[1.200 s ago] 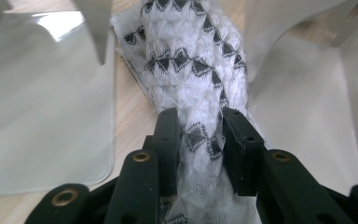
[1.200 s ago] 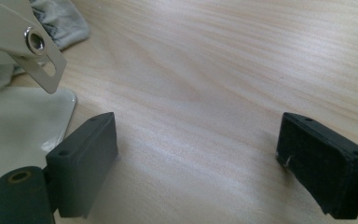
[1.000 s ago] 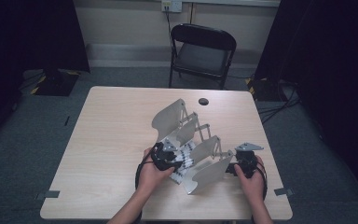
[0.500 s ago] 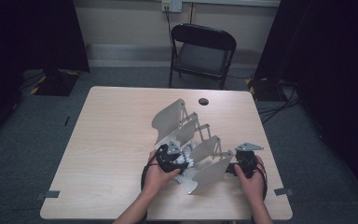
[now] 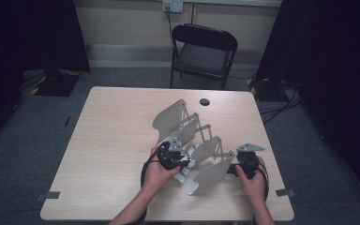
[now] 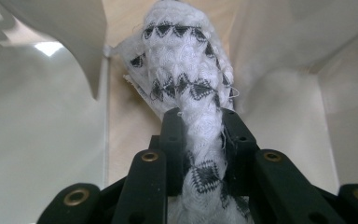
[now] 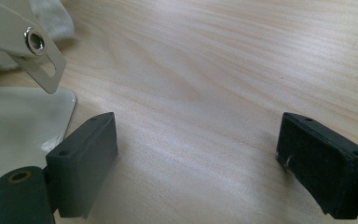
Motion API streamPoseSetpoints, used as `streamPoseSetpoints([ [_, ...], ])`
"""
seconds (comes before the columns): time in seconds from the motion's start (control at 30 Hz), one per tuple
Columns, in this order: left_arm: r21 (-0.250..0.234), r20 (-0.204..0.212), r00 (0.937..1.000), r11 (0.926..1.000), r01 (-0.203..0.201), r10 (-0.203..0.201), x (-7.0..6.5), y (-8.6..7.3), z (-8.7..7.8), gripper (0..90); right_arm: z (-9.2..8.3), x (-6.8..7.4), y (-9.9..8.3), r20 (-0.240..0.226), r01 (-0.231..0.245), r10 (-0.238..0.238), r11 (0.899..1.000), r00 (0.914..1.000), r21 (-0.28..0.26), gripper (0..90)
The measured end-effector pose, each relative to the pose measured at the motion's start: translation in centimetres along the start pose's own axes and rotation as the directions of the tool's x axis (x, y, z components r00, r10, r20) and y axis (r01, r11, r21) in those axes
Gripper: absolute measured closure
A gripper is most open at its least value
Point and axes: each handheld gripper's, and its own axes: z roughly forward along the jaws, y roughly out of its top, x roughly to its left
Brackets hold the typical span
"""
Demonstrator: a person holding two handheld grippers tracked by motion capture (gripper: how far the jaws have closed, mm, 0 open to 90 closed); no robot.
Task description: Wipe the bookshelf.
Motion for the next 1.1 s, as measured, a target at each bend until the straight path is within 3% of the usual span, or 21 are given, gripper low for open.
streamPoseSetpoints([
  [0.03, -0.019, 0.005, 0.9999, 0.9997, 0.012, -0.012, 0.1, 0.4, -0.4, 73.7, 0.0, 0.0, 0.0, 0.0, -0.001, 0.001, 1.0, 1.0, 0.0, 11.7],
  [0.27, -0.094, 0.022, 0.9996, 0.9955, -0.014, 0.016, -0.1, 3.8, -3.2, 73.6, 0.0, 0.0, 0.0, 0.0, -0.001, 0.001, 1.0, 1.0, 0.0, 11.7],
  [0.47, -0.103, 0.027, 0.9976, 0.9928, -0.061, 0.064, -0.6, 6.4, -4.1, 73.5, 0.0, 0.0, 0.0, 0.0, 0.0, 0.0, 1.0, 1.0, 0.0, 11.7],
  [0.77, -0.062, 0.069, 0.997, 0.9975, -0.033, 0.037, -0.6, 4.2, -1.8, 73.6, 0.0, 0.0, 0.0, 0.0, 0.0, 0.0, 1.0, 1.0, 0.0, 11.7],
  [1.1, -0.014, 0.071, 0.9973, 0.9998, -0.016, 0.017, -0.7, 1.6, 0.1, 73.5, 0.0, 0.0, 0.0, 0.0, 0.001, -0.001, 1.0, 1.0, 0.0, 11.7],
])
